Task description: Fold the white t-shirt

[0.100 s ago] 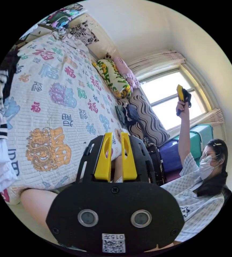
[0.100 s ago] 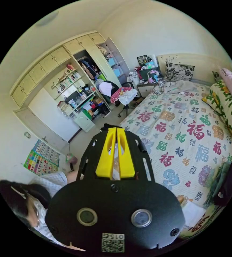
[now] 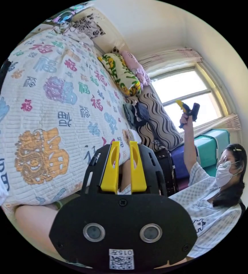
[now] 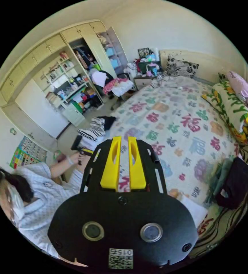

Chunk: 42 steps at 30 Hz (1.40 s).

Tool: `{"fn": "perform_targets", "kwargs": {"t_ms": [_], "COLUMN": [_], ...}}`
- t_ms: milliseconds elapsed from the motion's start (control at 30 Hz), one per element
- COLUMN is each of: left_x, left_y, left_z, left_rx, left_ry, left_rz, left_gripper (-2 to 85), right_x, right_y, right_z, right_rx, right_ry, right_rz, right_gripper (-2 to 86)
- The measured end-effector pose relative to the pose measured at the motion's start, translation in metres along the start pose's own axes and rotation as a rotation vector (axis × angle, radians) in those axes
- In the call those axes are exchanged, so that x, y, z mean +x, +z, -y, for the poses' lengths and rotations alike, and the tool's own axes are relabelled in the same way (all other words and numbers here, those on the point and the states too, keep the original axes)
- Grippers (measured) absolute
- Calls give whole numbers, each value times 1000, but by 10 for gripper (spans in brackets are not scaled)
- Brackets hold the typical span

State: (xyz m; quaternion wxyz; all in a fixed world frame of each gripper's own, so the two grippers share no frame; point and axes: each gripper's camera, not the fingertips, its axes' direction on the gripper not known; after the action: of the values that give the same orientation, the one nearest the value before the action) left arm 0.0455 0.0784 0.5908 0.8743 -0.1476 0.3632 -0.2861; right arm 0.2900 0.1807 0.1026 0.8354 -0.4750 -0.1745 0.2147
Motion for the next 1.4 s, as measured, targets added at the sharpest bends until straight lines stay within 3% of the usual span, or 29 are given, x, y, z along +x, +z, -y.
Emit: {"fn": "perform_targets", "kwargs": {"t_ms": [100,233,367,500,667,833,1033,1200,1400], "left_x": [-7,-11,16,63,122,145,163,172,161], "left_y": [83,189,328,470,553,529,399,247,105], "left_z": [13,30,66,96,88,64,56,30,-11], "left_rx": [-99,-198,-336,-494,-579,-518,-229,-73,130], "left_ry": [-43,-100,-54,28,145,217,276,335,343], "left_rz": [-46,-110,-125,-211,-254,-156,-73,20,131], "left_gripper": [60,60,70,82,107,169,224,79,59], "right_x": [76,174,211,220,223,192,115,82,81], "right_y": [31,71,87,97,92,52,46,63,94], "right_z": [-97,-231,-295,-316,-335,-324,-281,-258,-254], "right_rx": [-208,-446,-455,-454,-385,-48,133,186,217], "right_ry": [179,507,593,573,522,369,64,-1,47], "right_rz": [-270,-284,-327,-438,-397,-121,203,352,481], "right_gripper": [70,124,122,44,-1,-5,-5,-5,-6]}}
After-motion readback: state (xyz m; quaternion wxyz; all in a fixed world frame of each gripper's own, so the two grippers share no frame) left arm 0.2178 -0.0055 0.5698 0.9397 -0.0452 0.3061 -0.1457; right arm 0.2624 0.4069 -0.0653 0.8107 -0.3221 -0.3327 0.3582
